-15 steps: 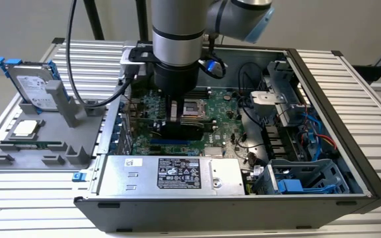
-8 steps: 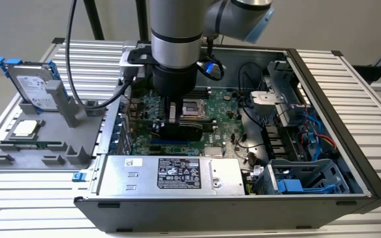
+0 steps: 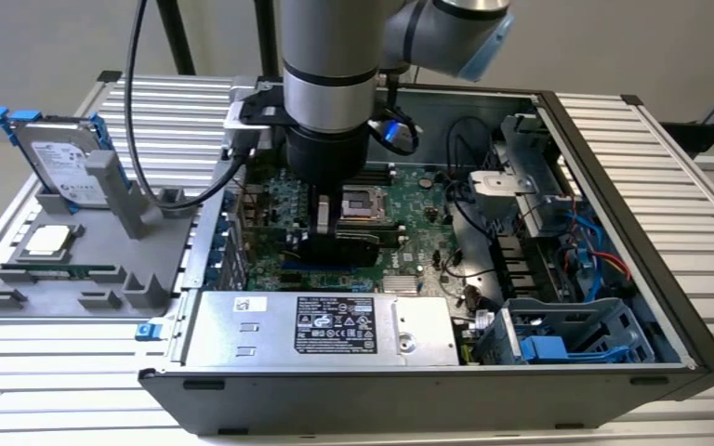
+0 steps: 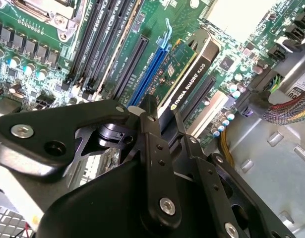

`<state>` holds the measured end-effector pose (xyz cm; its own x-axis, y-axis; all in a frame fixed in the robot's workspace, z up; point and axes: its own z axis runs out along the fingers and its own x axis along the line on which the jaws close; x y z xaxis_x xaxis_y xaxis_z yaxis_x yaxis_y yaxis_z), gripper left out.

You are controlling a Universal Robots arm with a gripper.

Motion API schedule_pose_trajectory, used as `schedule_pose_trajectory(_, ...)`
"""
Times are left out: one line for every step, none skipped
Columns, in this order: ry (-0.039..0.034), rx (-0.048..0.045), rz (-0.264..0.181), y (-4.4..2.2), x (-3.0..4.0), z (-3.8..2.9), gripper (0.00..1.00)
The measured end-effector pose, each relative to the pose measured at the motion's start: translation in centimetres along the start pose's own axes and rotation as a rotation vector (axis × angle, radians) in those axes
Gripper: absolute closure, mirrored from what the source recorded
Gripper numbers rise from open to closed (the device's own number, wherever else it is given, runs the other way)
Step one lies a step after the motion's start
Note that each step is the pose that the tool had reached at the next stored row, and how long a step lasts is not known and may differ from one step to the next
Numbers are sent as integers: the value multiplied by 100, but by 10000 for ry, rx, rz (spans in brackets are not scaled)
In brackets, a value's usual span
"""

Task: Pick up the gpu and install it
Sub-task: 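Insert the gpu into the slot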

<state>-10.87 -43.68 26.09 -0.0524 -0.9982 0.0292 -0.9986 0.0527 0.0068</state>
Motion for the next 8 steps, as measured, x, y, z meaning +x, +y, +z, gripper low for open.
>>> schedule_pose_trajectory(2,0,0,1,0,0,100)
schedule_pose_trajectory(1,1,1,5,0,1,100)
schedule_pose_trajectory(-1,2,2,8,0,2,100)
schedule_pose_trajectory(-2,3,1,9,0,3,100)
schedule_pose_trajectory(-1,3,-1,9,0,3,100)
schedule_pose_trajectory(-1,3,-2,9,0,4,100)
schedule_pose_trajectory(-1,3,-1,10,0,5,100)
schedule_pose_trajectory(-3,3,0,10,0,8,100)
